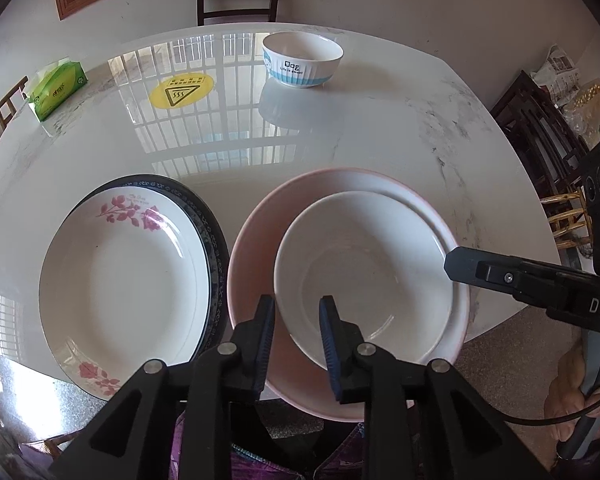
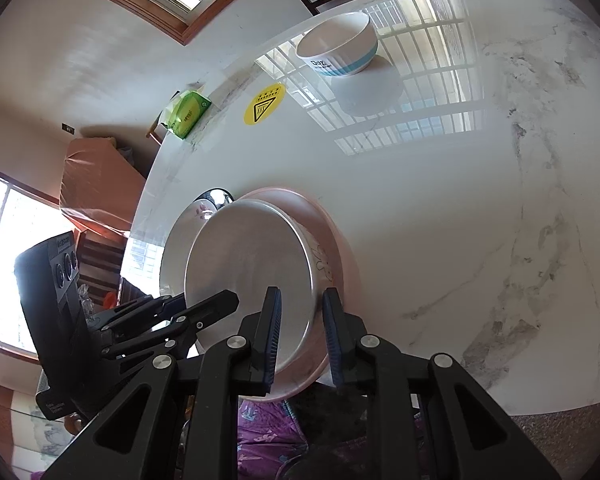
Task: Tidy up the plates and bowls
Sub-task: 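Open both grippers and release the striped bowl inside the pink bowl, then move both grippers toward the blue-banded 'Dog' bowl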
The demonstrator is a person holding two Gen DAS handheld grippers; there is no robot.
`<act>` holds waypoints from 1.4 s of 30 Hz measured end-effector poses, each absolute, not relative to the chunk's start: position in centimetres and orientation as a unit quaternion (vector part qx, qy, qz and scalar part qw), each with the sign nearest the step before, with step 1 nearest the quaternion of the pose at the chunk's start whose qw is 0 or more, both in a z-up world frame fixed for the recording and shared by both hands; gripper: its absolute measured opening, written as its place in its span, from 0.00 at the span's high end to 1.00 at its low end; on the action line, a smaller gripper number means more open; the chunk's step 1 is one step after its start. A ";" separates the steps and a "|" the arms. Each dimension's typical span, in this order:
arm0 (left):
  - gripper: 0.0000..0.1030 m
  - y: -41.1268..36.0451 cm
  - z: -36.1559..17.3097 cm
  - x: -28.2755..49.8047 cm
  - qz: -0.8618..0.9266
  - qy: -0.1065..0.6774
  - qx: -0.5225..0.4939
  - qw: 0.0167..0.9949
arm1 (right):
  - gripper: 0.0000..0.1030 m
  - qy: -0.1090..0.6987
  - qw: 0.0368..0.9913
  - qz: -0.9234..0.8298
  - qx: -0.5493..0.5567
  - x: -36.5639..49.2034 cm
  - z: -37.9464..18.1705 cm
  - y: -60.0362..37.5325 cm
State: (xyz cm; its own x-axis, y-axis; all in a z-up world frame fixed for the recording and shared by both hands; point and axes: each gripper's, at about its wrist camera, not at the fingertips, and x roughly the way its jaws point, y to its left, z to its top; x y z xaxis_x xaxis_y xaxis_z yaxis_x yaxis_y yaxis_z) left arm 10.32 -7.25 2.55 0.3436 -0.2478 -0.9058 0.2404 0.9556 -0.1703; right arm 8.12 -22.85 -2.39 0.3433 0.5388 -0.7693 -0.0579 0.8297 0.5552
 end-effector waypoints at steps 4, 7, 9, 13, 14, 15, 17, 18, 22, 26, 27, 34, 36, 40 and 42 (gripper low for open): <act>0.71 -7.2 4.2 9.7 -0.150 0.525 0.003 0.837 | 0.78 0.534 0.792 0.191 0.225 8.0 -2.1 -23.0; 0.70 -7.0 5.7 9.6 -0.149 0.500 0.013 0.853 | 0.78 0.529 0.793 0.196 0.231 8.0 -1.9 -23.1; 0.67 -6.5 6.7 9.8 -0.141 0.475 0.011 0.869 | 0.77 0.518 0.798 0.200 0.234 8.1 -1.3 -23.4; 0.64 -5.6 7.9 11.1 -0.119 0.440 0.011 0.890 | 0.65 0.491 0.823 0.196 0.207 8.8 0.2 -24.3; 0.64 -5.4 8.1 11.6 -0.120 0.436 0.006 0.892 | 0.62 0.484 0.832 0.193 0.193 9.1 0.6 -24.4; 0.64 -5.2 8.2 12.1 -0.121 0.435 0.002 0.892 | 0.58 0.477 0.839 0.187 0.184 9.5 0.7 -24.7; 0.64 -4.8 8.1 13.4 -0.128 0.434 -0.012 0.892 | 0.56 0.466 0.848 0.179 0.179 10.1 0.8 -25.5; 0.64 -4.6 8.1 14.1 -0.134 0.433 -0.021 0.891 | 0.56 0.458 0.855 0.174 0.168 10.6 0.8 -25.8; 0.64 -4.7 7.3 17.4 -0.143 0.428 -0.031 0.892 | 0.55 0.433 0.877 0.148 0.145 12.4 -0.2 -27.6; 0.64 -5.1 5.9 21.6 -0.161 0.458 -0.036 0.874 | 0.55 0.435 0.872 0.137 0.180 15.5 -1.9 -29.7; 0.64 -5.2 5.5 22.7 -0.177 0.471 -0.044 0.863 | 0.55 0.437 0.870 0.132 0.186 16.4 -2.3 -30.0; 0.64 -5.7 4.5 30.0 -0.207 0.496 -0.083 0.839 | 0.55 0.464 0.835 0.147 0.256 23.6 -3.7 -31.1; 0.64 -5.8 4.6 31.7 -0.205 0.486 -0.086 0.845 | 0.55 0.467 0.829 0.150 0.269 25.7 -3.8 -31.1; 0.64 -6.2 3.6 35.1 -0.198 0.490 -0.088 0.844 | 0.54 0.469 0.826 0.146 0.278 29.1 -3.8 -30.9; 0.64 -6.0 2.8 36.5 -0.201 0.499 -0.111 0.836 | 0.52 0.468 0.824 0.144 0.283 30.6 -3.8 -30.7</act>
State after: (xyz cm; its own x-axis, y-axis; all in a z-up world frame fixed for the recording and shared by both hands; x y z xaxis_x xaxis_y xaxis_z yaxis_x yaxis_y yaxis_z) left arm 36.52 -6.01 2.84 0.4210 -0.4466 -0.7895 0.2249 0.8946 -0.3861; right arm 30.59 -30.73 -3.76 0.5197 0.5029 -0.6907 0.0278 0.7980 0.6020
